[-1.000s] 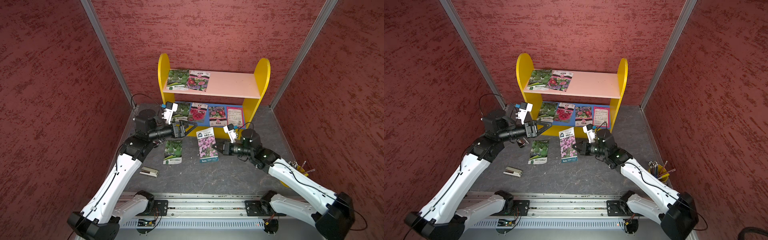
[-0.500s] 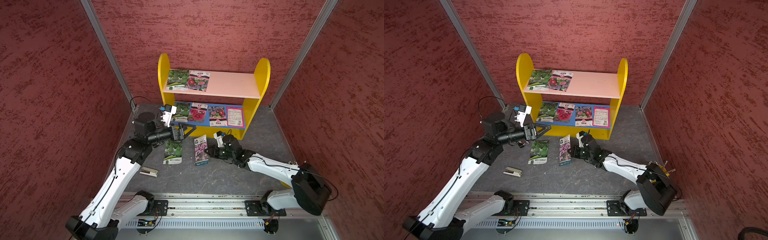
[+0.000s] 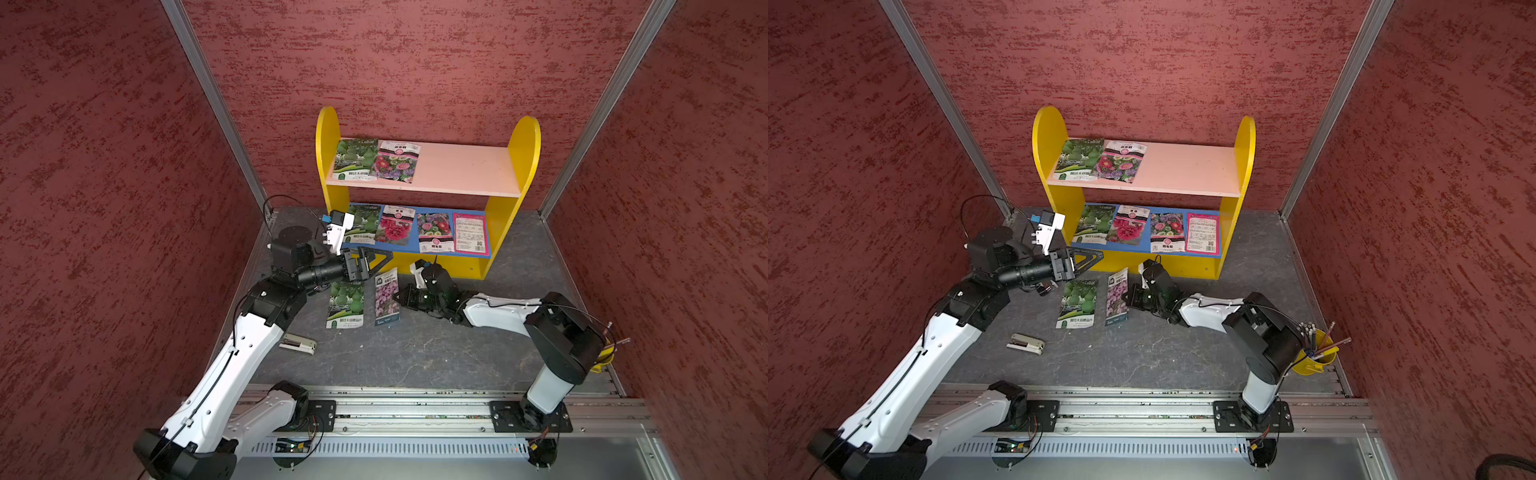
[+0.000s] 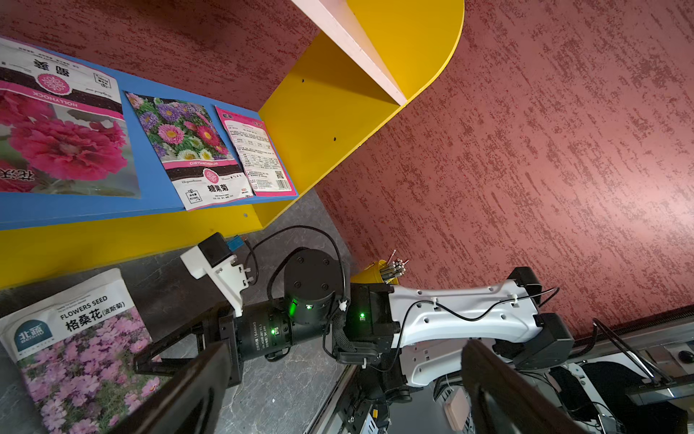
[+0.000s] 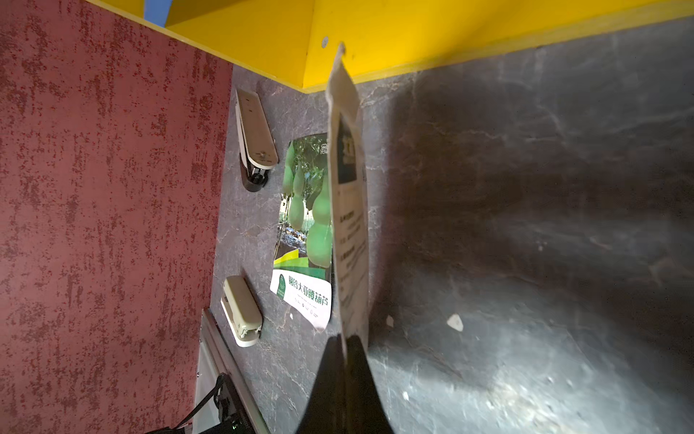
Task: Take the seed bag off the shelf
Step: Place the seed packet at the center of the board.
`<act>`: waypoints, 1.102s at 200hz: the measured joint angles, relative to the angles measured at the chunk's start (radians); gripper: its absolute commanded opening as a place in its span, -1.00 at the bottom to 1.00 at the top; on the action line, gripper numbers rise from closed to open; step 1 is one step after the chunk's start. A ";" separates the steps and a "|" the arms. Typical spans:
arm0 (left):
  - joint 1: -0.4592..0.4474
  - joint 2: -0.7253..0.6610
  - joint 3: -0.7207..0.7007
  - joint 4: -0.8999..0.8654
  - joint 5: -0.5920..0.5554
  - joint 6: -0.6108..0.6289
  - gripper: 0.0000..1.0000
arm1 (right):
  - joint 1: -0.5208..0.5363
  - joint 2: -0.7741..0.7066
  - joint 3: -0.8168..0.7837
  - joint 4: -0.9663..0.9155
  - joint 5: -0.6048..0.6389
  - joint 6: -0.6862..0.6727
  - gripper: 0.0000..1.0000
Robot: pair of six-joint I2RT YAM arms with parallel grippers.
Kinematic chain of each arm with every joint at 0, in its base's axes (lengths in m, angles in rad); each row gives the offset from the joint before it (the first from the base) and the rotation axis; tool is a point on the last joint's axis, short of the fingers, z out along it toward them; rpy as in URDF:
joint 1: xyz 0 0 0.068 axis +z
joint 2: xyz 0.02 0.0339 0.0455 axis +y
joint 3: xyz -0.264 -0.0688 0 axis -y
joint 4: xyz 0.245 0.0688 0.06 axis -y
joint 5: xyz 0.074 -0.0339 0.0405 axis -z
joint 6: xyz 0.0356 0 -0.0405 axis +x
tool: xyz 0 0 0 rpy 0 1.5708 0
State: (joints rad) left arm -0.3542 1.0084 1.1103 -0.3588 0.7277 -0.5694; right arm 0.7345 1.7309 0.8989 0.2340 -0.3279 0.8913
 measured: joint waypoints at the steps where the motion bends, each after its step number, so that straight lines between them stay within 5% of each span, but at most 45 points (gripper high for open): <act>1: 0.000 0.000 0.000 0.000 0.000 0.000 0.99 | 0.000 0.001 0.001 0.000 0.000 0.000 -1.00; 124: -0.003 0.005 -0.013 0.022 0.000 -0.002 0.99 | 0.000 0.103 0.094 -0.116 0.026 -0.042 -0.94; 220: -0.004 0.014 -0.013 0.023 0.001 -0.002 0.99 | 0.000 0.117 0.103 -0.179 0.060 -0.084 -0.47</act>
State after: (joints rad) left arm -0.3584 1.0229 1.0973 -0.3359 0.7284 -0.5709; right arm 0.7345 1.8481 1.0016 0.0547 -0.2676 0.8070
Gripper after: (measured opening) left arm 0.996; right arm 0.252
